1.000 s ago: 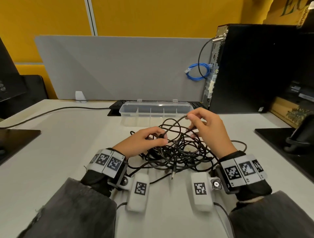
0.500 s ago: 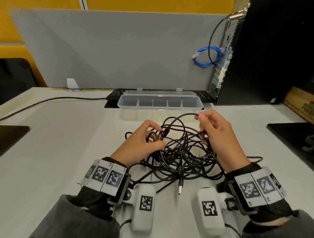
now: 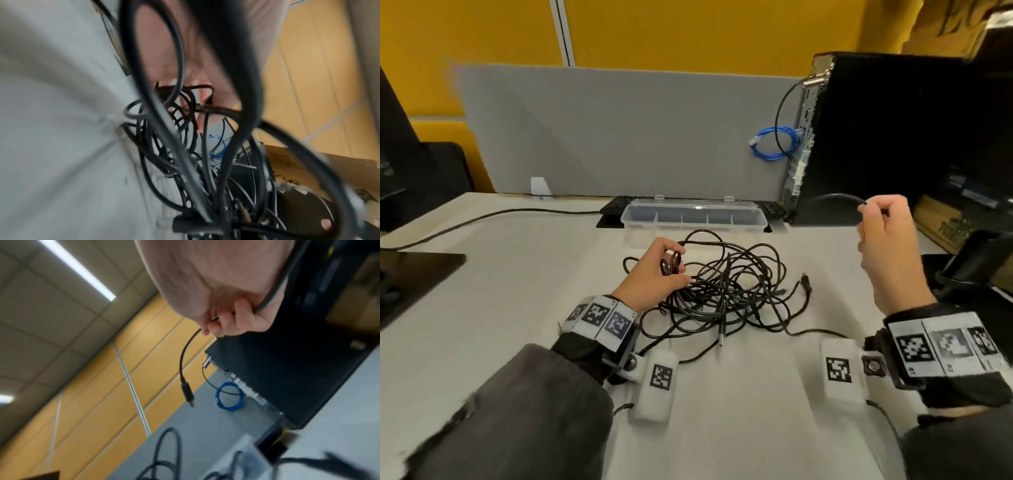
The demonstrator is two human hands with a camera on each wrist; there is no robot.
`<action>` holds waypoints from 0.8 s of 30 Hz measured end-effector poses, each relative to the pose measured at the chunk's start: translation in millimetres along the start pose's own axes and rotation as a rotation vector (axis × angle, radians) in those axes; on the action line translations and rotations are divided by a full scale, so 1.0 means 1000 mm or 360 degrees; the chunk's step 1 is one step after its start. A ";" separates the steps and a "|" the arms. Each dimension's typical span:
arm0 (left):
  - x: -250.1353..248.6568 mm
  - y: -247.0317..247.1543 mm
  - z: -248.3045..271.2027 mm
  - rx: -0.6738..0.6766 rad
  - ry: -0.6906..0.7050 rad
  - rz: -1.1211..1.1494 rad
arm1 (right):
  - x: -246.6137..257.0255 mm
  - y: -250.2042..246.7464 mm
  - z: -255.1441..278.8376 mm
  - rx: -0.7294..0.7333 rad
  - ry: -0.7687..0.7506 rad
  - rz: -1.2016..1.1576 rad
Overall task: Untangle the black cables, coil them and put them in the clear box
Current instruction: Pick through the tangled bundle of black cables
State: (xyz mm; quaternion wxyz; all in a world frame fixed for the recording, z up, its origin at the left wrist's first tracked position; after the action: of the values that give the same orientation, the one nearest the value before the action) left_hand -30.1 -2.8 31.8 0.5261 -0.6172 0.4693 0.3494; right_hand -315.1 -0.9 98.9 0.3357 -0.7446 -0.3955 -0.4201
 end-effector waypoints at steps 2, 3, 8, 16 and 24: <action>0.002 -0.001 0.009 -0.0027 -0.0023 -0.0028 | -0.007 -0.012 0.006 0.0066 0.0019 0.0141; 0.002 0.001 0.013 -0.0023 -0.0038 -0.0057 | -0.014 -0.014 0.012 0.0152 0.0075 0.0218; 0.000 0.014 0.012 0.0010 -0.0054 -0.0184 | -0.034 -0.004 0.040 0.0720 0.0360 0.0474; 0.004 0.020 -0.002 -0.0044 -0.0096 -0.0166 | -0.052 0.022 0.041 0.1029 0.0647 0.0377; 0.011 0.014 -0.009 -0.0042 -0.0107 -0.0114 | -0.043 0.039 0.035 0.1082 0.0564 0.0380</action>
State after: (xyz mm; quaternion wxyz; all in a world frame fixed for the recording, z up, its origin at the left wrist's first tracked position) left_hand -40.8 -14.1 18.7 0.5456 -0.6283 0.4244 0.3569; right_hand -282.9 -2.8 39.2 0.6724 -0.5478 -0.3587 -0.3451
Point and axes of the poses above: each hand's wrist, its own z-axis away from the middle knuckle, its own y-axis out of the palm, x = y × z, the point moved 4 cm from there along -z, towards the middle knuckle, and after that the axes turned 5 degrees about y, right-handed, at the moved point
